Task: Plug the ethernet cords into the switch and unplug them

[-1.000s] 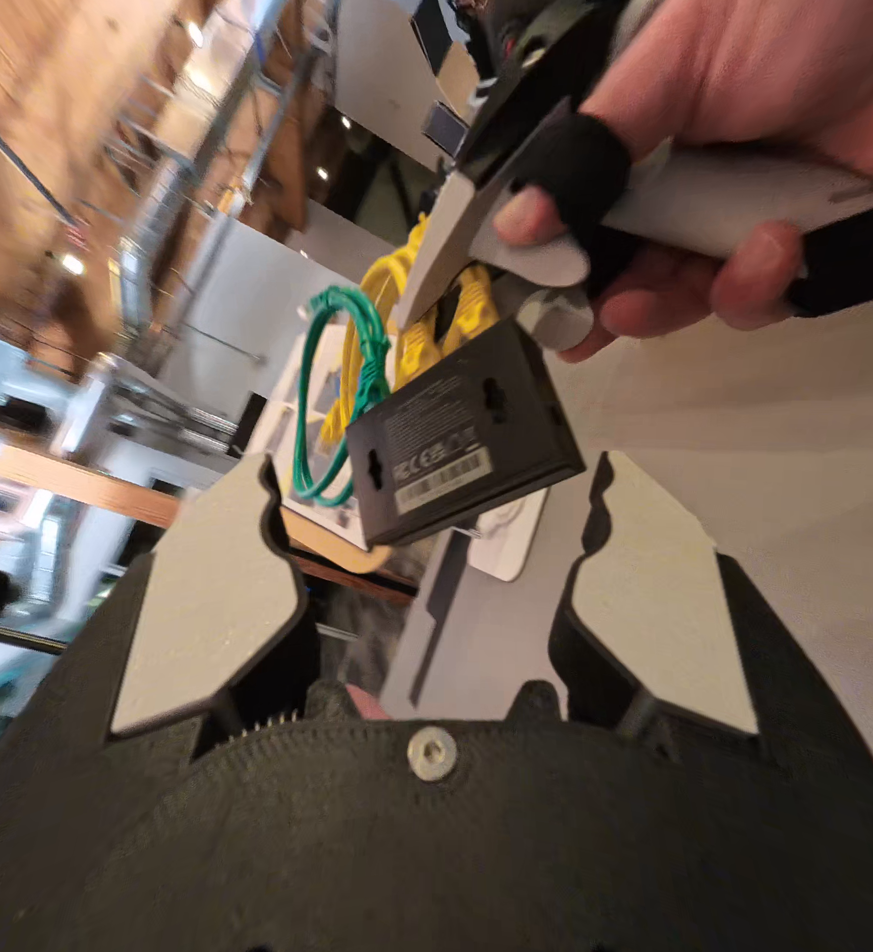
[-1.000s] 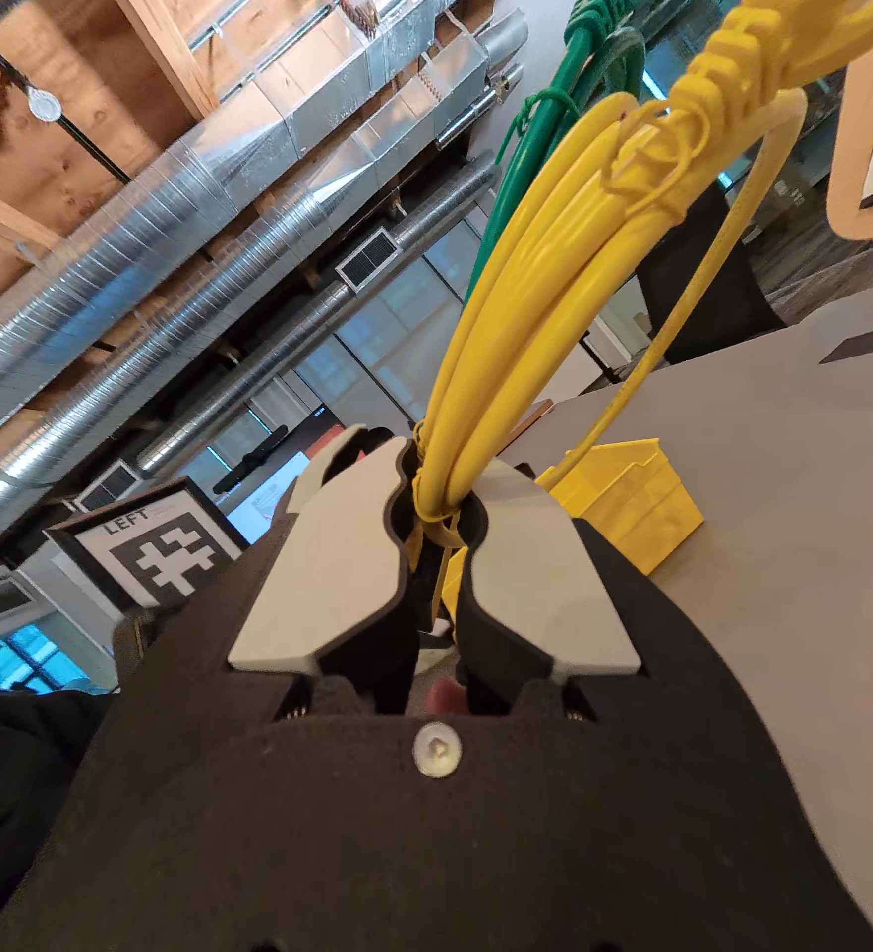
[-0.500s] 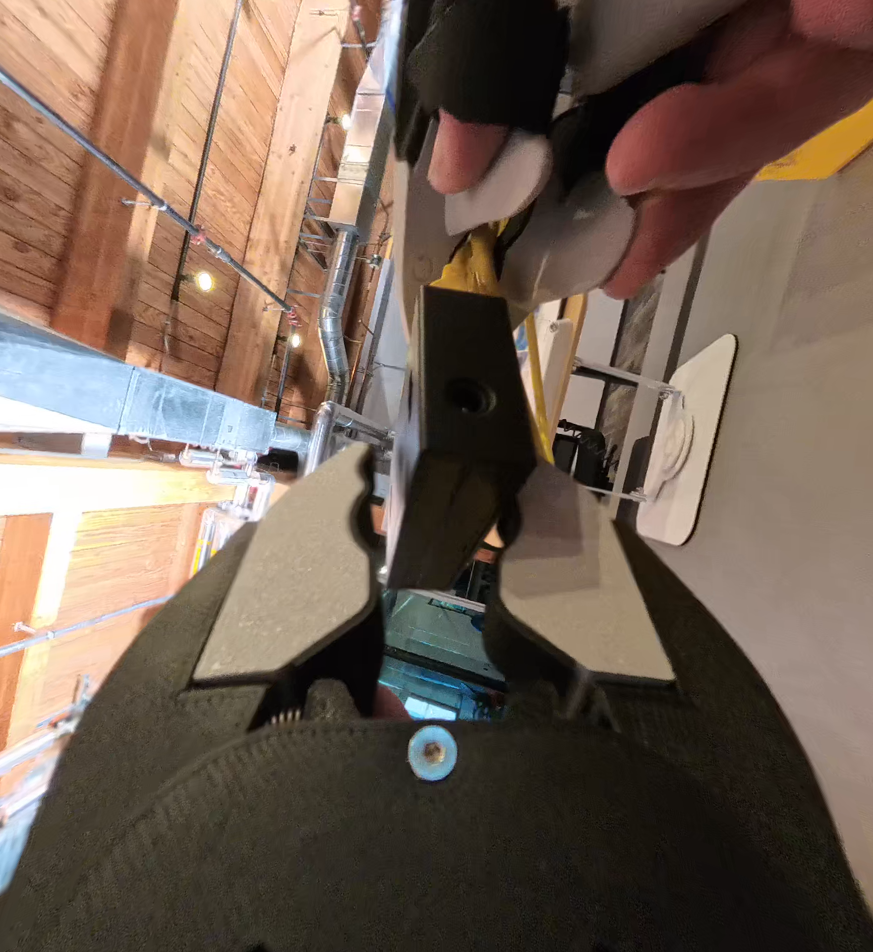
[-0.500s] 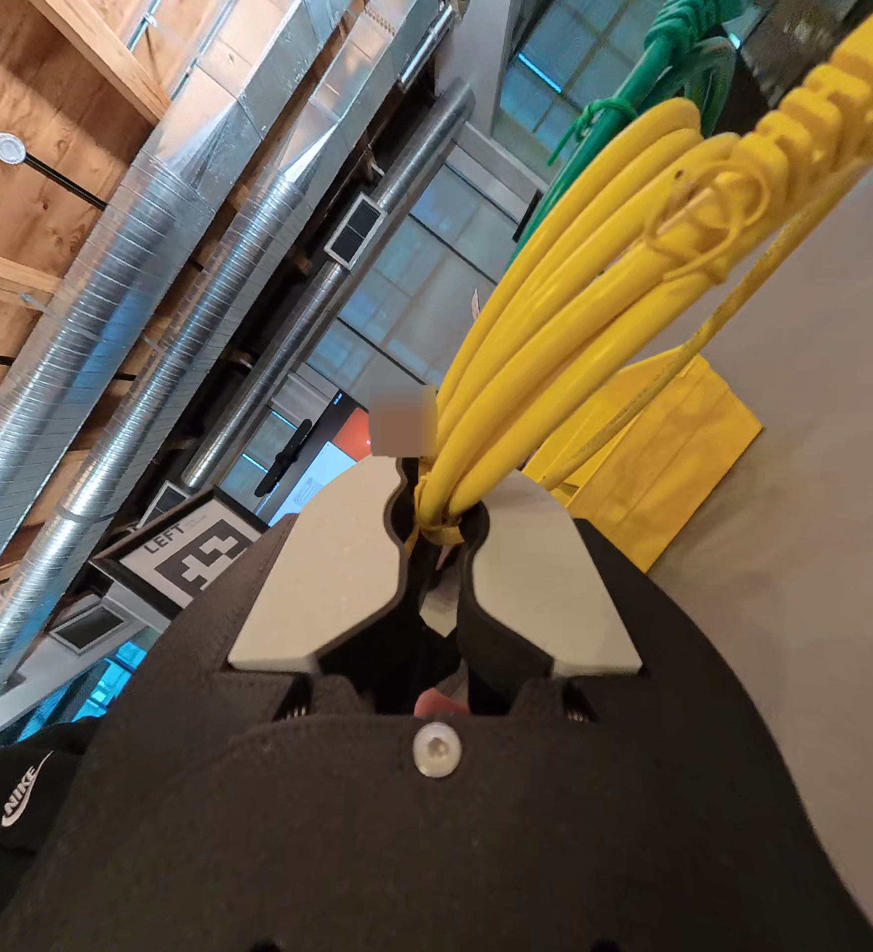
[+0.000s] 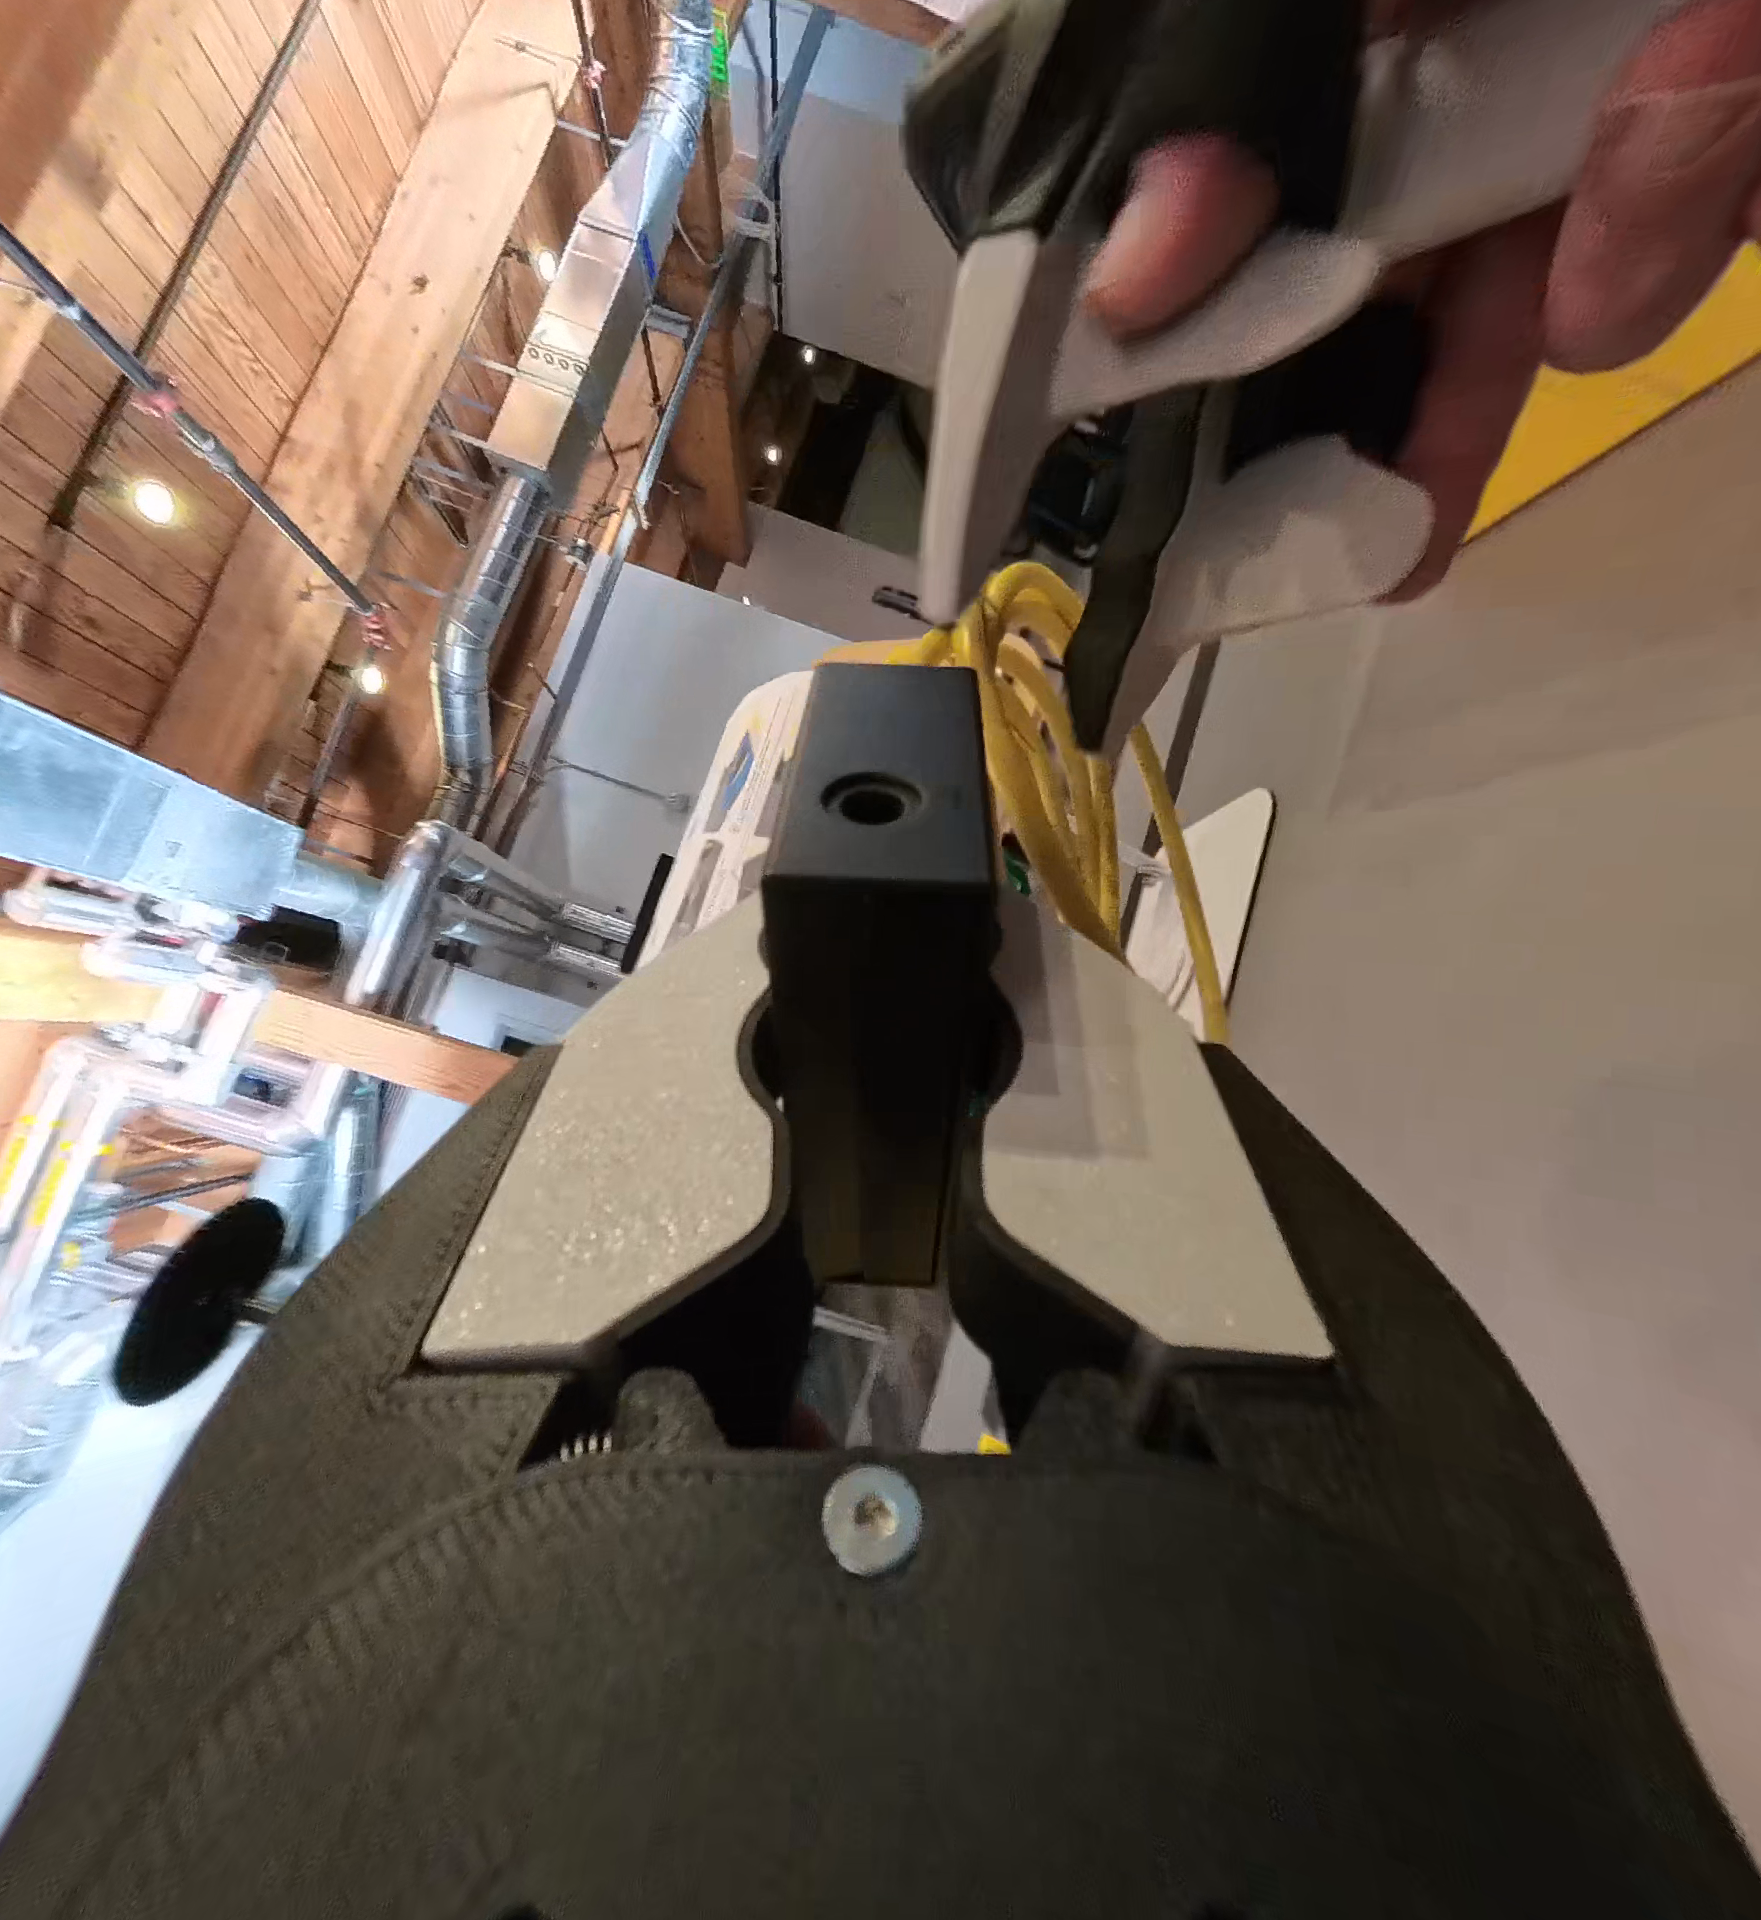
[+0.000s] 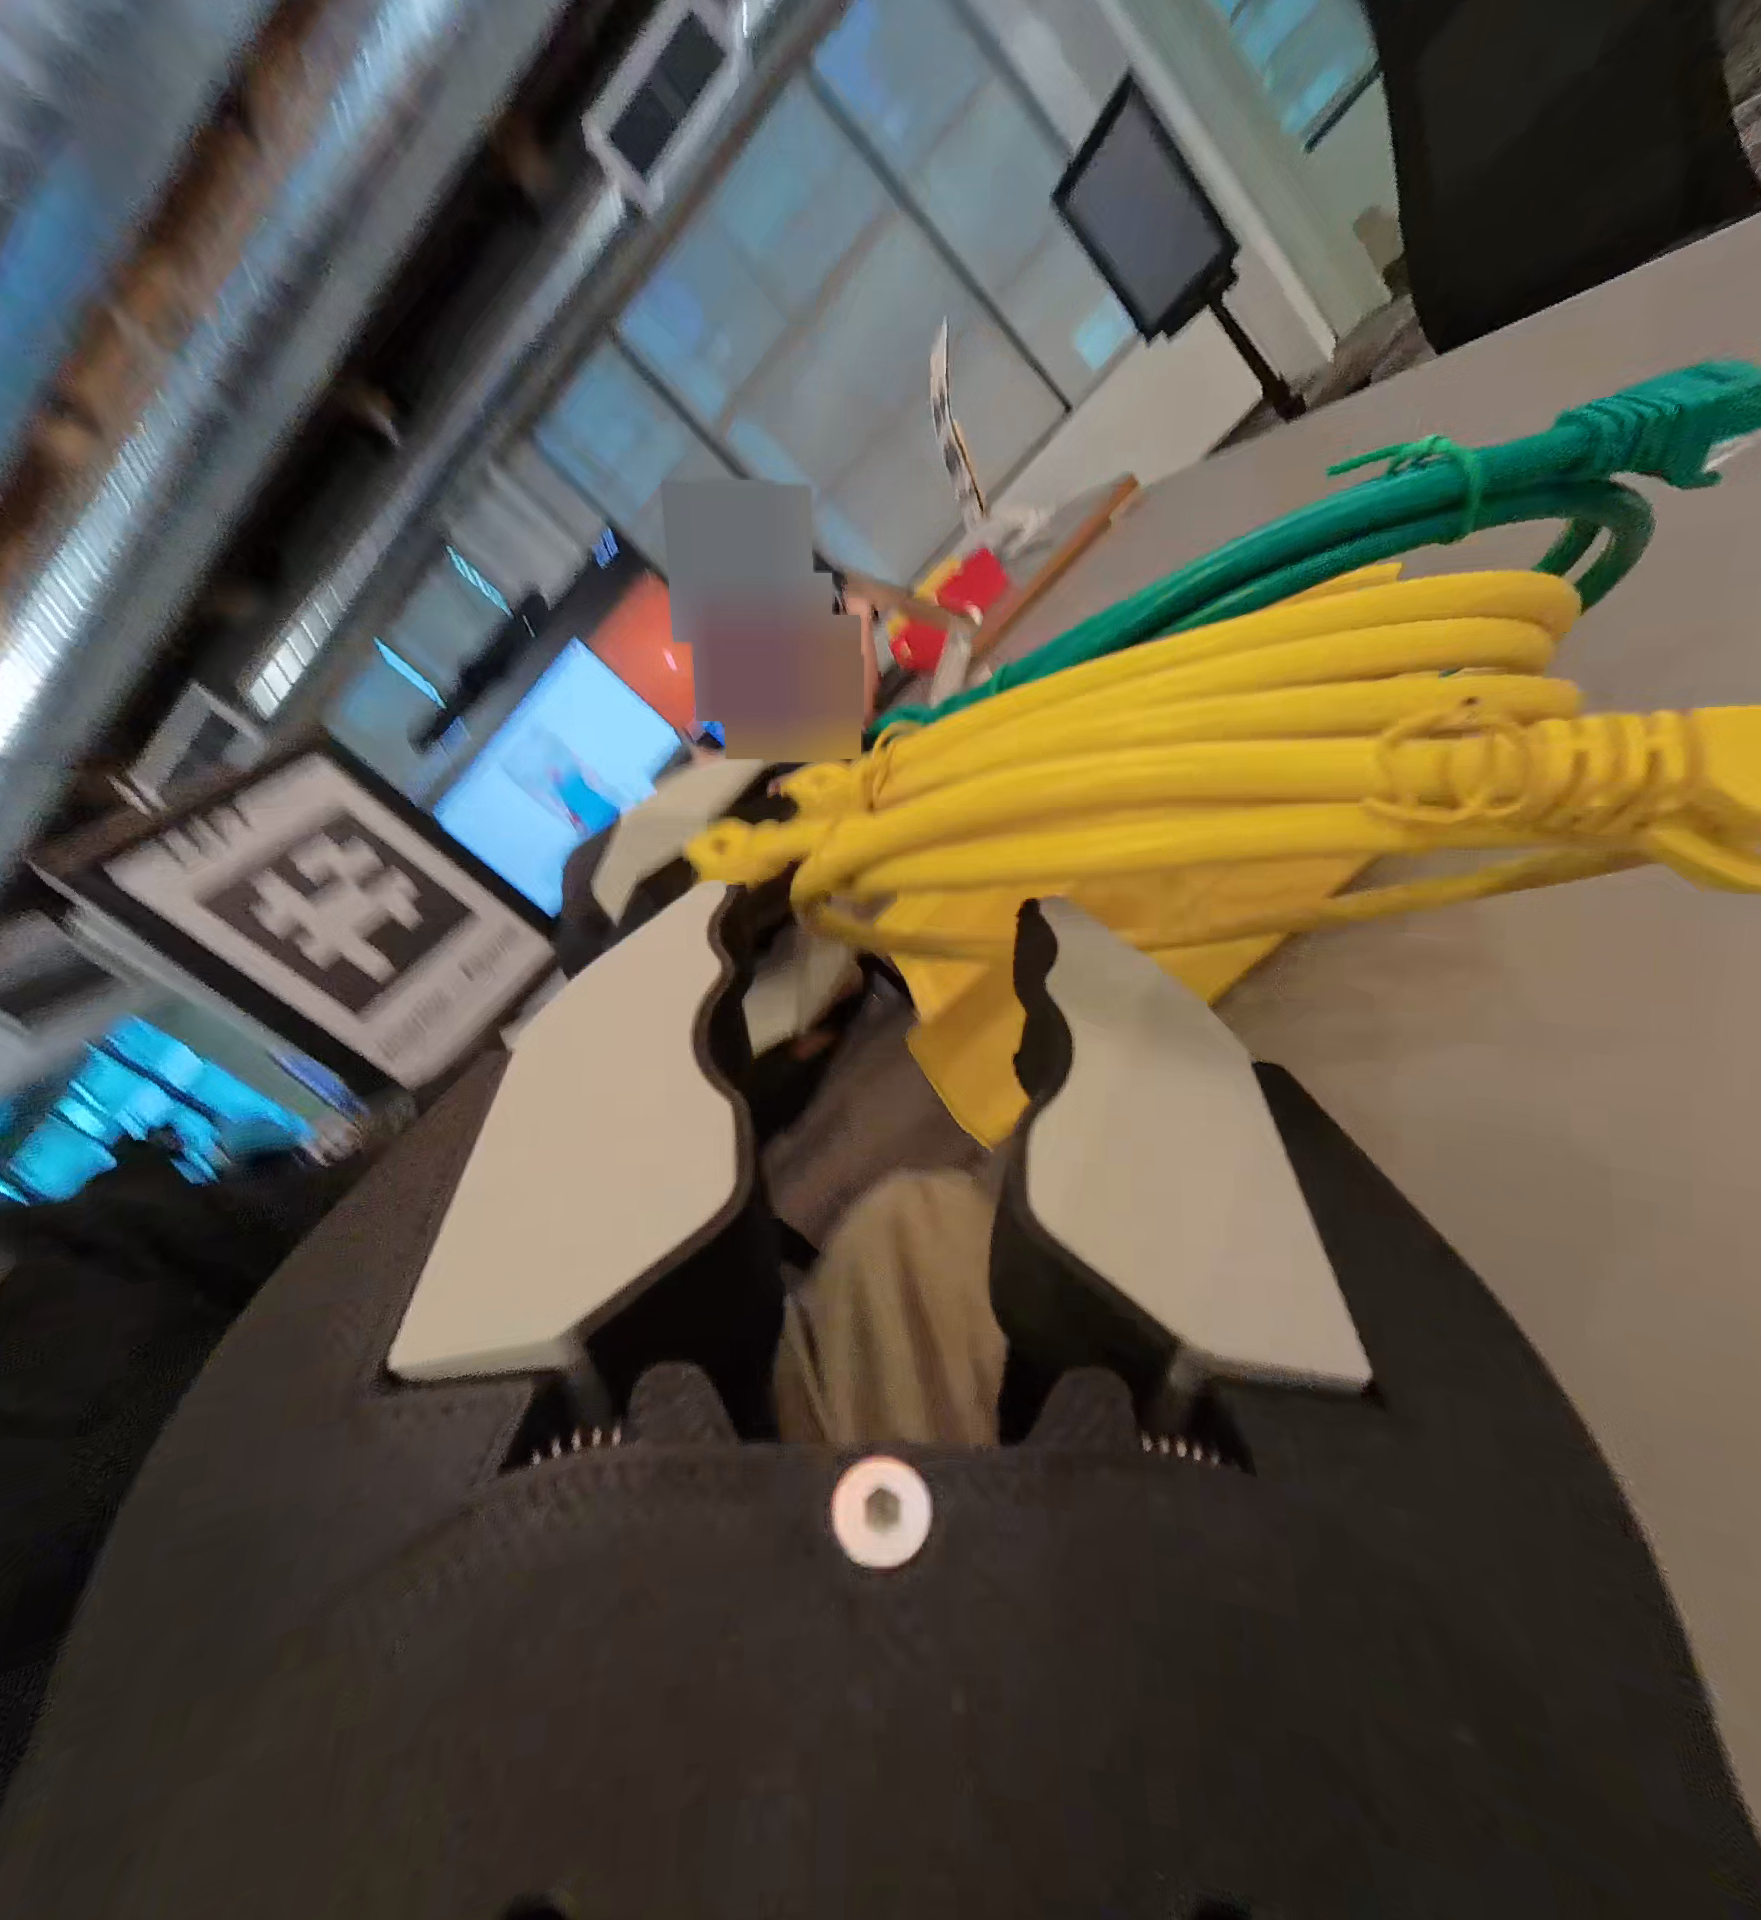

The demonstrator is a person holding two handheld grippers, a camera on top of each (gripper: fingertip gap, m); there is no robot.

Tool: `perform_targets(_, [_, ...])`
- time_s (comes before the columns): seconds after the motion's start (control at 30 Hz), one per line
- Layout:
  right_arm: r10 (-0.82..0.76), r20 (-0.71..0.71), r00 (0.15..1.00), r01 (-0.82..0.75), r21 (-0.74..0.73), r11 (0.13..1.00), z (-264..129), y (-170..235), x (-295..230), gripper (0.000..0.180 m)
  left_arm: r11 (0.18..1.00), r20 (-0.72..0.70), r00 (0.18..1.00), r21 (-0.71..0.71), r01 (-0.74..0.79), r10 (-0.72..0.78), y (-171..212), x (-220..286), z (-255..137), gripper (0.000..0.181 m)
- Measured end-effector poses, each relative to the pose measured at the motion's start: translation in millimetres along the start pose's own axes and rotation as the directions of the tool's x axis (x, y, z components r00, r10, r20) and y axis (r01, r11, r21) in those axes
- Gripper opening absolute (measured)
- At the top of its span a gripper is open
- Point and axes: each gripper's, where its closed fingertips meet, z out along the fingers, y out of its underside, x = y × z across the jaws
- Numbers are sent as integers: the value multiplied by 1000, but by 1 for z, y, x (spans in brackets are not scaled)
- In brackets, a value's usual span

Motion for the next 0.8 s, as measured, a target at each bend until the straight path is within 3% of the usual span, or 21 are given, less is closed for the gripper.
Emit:
perform_targets(0.07, [-144, -52, 988, 138, -107, 985, -8, 7, 2, 45, 996, -16, 996, -7, 87, -87, 6, -7, -1, 30])
perform_targets(0.17, [-436, -119, 892, 412, -182, 893, -22, 0, -4, 30, 983, -78, 981, 29, 181, -179, 3, -16, -4, 30])
perform_targets(0.27, [-688, -117, 716, 628, -325, 708, -26, 1, -20, 13, 978, -166, 967, 49, 203, -193, -5, -17, -8, 30])
perform_targets(0.37, [-855, -107, 508, 753, -426, 501, -21, 1, -37, 9, 974, -230, 953, 60, 218, -199, -12, -15, -12, 30])
perform_targets(0.47, [-946, -32, 322, 801, -524, 290, -11, 13, -48, 11, 973, -282, 939, 58, 222, -198, -19, -15, -15, 30])
perform_targets(0.5, [-961, -18, 277, 806, -540, 243, -7, 15, -51, 21, 972, -305, 931, 62, 227, -199, -23, -15, -17, 30])
perform_targets(0.6, [-988, -35, 153, 846, -512, 149, 5, 9, -66, 32, 969, -359, 913, 76, 236, -194, -31, -17, -24, 30])
perform_targets(0.67, [-998, -10, 54, 840, -540, 51, 6, 11, -69, 27, 965, -397, 898, 90, 245, -191, -38, -17, -29, 30])
perform_targets(0.8, [-997, 67, -37, 837, -543, -68, 14, 22, -76, 21, 960, -447, 877, 119, 255, -178, -51, -17, -37, 30])
